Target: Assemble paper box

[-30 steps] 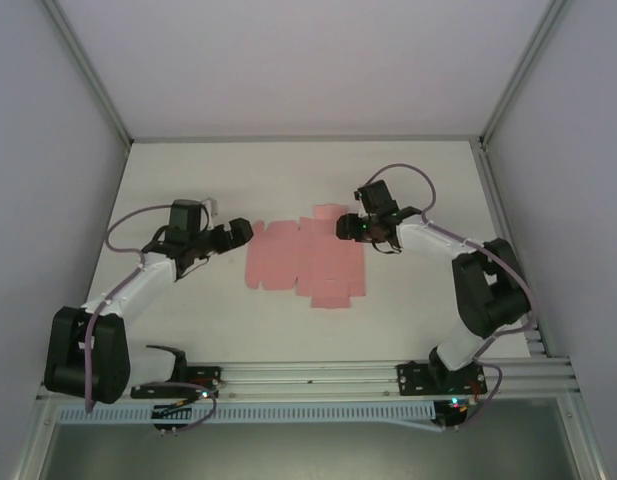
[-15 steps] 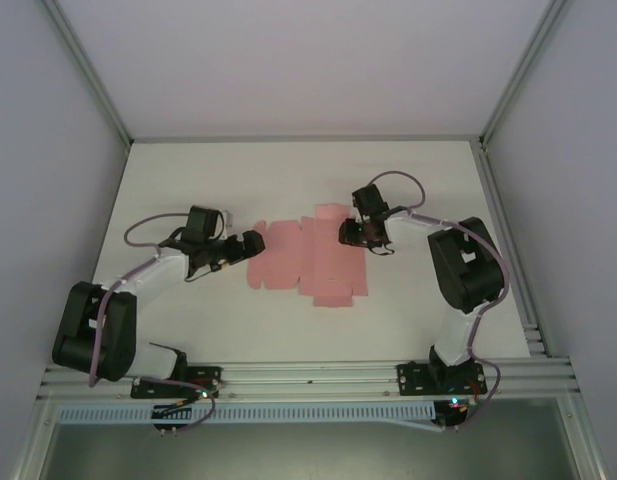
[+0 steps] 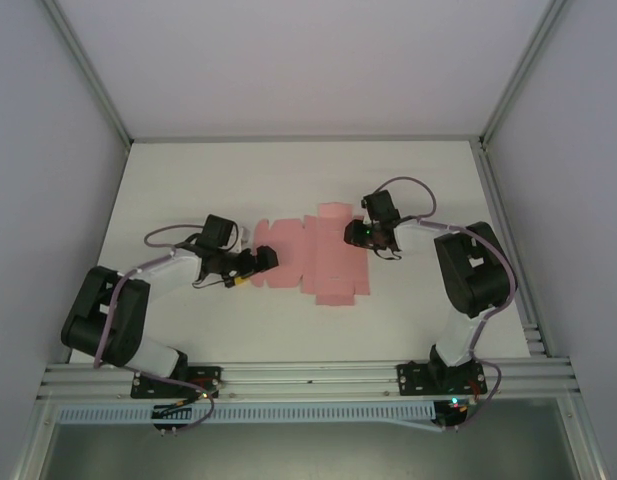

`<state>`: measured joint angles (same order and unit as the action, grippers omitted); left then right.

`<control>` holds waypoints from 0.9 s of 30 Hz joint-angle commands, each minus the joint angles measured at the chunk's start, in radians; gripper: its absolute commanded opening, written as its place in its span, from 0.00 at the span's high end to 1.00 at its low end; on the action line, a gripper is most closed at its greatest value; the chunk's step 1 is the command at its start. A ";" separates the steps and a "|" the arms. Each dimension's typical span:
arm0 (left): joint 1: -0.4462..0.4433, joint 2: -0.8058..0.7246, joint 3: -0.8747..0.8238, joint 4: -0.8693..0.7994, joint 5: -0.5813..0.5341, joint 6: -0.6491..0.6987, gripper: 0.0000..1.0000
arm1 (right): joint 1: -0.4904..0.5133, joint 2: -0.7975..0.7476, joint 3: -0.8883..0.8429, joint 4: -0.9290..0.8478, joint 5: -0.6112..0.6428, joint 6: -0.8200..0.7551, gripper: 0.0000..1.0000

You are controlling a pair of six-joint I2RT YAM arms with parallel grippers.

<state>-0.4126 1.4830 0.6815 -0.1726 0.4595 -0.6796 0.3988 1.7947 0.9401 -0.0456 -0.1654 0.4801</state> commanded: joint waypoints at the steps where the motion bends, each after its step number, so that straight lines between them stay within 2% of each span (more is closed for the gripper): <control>1: -0.009 0.031 0.000 -0.031 0.039 -0.031 0.00 | -0.009 0.034 -0.068 -0.136 0.020 0.012 0.62; 8: -0.010 0.030 -0.007 0.050 0.043 -0.061 0.04 | -0.010 0.042 -0.083 -0.115 -0.007 0.018 0.62; 16: -0.010 -0.193 -0.110 0.362 0.088 -0.112 0.04 | -0.011 0.040 -0.134 -0.063 -0.029 0.029 0.64; 20: -0.009 -0.256 -0.166 0.479 0.085 -0.144 0.06 | -0.012 0.047 -0.148 -0.042 -0.035 0.038 0.64; 23: -0.010 -0.271 -0.193 0.512 0.043 -0.115 0.06 | -0.013 0.046 -0.160 -0.013 -0.057 0.041 0.64; 25: -0.011 -0.253 -0.203 0.546 0.030 -0.090 0.11 | -0.012 0.047 -0.162 -0.002 -0.063 0.040 0.64; 27: -0.011 -0.228 -0.208 0.590 0.023 -0.087 0.23 | -0.012 0.047 -0.162 0.005 -0.066 0.040 0.65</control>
<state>-0.4145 1.2289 0.4900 0.2996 0.4862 -0.7799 0.3832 1.7725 0.8413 0.1200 -0.2111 0.4999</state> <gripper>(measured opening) 0.805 0.352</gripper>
